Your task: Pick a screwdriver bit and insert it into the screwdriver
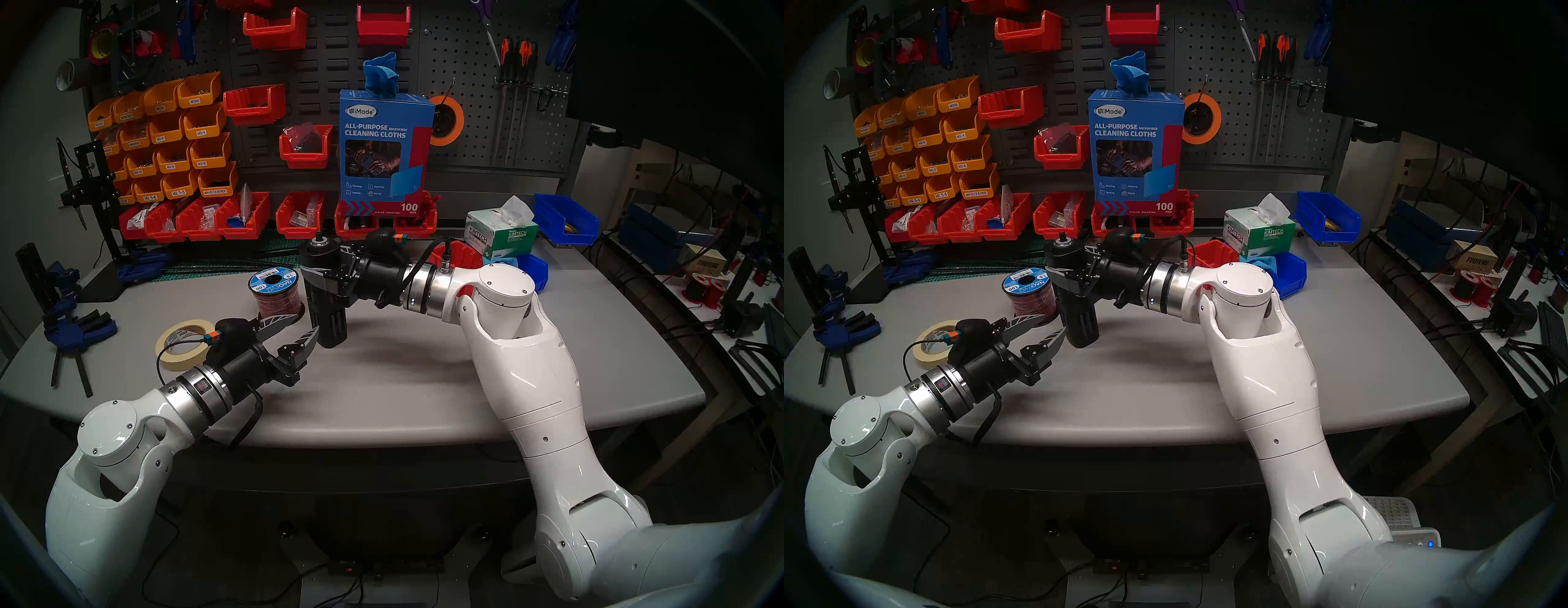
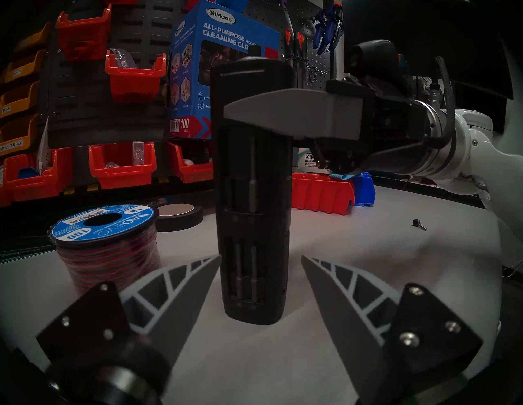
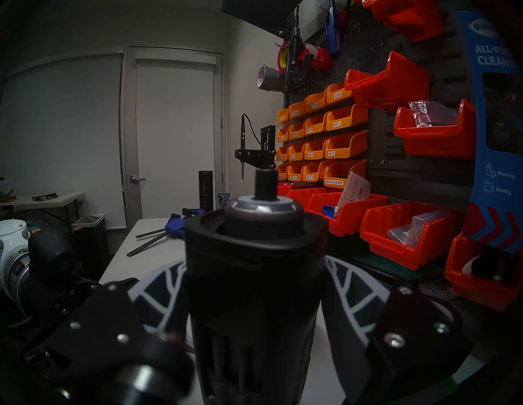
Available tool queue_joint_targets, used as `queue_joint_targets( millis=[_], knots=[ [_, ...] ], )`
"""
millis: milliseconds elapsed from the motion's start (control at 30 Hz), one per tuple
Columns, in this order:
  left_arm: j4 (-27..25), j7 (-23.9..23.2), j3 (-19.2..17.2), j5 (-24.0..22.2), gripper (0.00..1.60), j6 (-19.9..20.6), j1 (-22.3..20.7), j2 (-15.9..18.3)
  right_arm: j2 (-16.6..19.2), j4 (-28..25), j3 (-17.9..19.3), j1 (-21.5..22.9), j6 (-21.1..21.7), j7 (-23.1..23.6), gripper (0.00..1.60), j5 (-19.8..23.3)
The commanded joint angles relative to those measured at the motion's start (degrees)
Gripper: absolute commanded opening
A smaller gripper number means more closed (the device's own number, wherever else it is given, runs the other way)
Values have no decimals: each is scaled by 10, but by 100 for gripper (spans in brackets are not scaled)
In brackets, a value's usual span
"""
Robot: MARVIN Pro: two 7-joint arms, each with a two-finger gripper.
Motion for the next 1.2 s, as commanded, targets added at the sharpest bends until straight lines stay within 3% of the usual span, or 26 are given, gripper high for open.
queue_joint_targets(
  millis=[0, 233, 700, 1167],
  knots=[
    [-6, 8, 6, -1, 114, 1, -24, -1, -9, -26, 1, 15, 1, 1, 73, 6],
    [4, 13, 21, 1, 82, 0, -35, 5, -9, -25, 0, 15, 2, 1, 72, 5],
    [29, 29, 53, 1, 91, 3, -70, 12, -8, -30, -1, 11, 8, 1, 70, 4],
    [34, 33, 48, -8, 77, 2, -70, 19, -9, -30, 0, 8, 8, 2, 69, 5]
  ],
)
